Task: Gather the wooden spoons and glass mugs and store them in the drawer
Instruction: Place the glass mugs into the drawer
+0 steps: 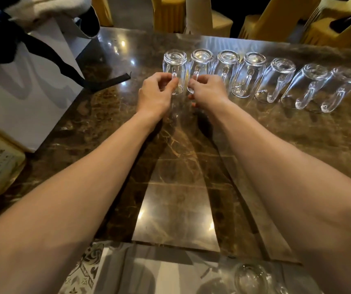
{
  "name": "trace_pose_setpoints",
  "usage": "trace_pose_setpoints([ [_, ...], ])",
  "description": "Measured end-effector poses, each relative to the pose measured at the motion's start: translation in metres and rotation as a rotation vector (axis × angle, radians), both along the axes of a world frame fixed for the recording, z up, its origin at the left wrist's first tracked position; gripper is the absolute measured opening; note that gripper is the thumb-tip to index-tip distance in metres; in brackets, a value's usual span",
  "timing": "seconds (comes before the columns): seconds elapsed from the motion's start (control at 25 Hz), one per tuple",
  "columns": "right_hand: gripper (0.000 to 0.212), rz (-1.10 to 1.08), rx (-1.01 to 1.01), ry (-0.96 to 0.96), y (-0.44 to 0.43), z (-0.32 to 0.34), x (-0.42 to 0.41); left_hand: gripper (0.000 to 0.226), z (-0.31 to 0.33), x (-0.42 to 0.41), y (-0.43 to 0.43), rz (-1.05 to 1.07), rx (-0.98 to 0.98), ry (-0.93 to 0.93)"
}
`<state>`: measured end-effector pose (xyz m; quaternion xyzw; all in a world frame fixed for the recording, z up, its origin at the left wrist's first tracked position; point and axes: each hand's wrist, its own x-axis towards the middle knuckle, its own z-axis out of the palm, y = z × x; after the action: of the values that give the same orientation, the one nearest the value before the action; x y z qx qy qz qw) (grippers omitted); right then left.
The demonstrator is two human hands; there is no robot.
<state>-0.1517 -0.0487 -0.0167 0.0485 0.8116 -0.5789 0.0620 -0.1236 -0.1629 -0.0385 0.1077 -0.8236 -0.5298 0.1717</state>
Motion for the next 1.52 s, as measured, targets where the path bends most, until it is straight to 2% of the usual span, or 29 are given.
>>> trace_pose_setpoints([
  [0.12, 0.025, -0.021, 0.095, 0.053, -0.004, 0.001, -0.006, 0.025, 0.004, -0.007, -0.002, -0.016, -0.032, -0.025],
  [0.32, 0.024, -0.090, 0.239, 0.142, -0.001, 0.002, -0.003, 0.026, 0.005, -0.010, -0.003, -0.093, -0.065, -0.075],
  [0.6, 0.018, 0.027, 0.188, 0.172, 0.012, 0.015, 0.027, 0.019, 0.015, 0.020, 0.003, -0.066, 0.043, -0.020],
  [0.8, 0.017, 0.157, 0.121, 0.242, 0.034, 0.034, 0.090, 0.023, 0.036, 0.089, 0.001, -0.103, 0.098, 0.019],
  [0.96, 0.013, 0.241, 0.022, 0.278, 0.053, 0.047, 0.156, 0.029, 0.053, 0.162, 0.001, -0.093, 0.021, 0.010],
  [1.08, 0.007, 0.266, -0.082, 0.286, 0.064, 0.055, 0.203, 0.029, 0.067, 0.220, 0.004, -0.099, 0.032, 0.060],
  [1.32, 0.016, 0.323, -0.117, 0.293, 0.079, 0.060, 0.285, 0.023, 0.069, 0.314, 0.003, -0.100, 0.107, 0.115],
  [1.52, 0.020, 0.388, -0.157, 0.261, 0.091, 0.046, 0.345, 0.034, 0.052, 0.363, 0.006, -0.192, 0.021, 0.051],
])
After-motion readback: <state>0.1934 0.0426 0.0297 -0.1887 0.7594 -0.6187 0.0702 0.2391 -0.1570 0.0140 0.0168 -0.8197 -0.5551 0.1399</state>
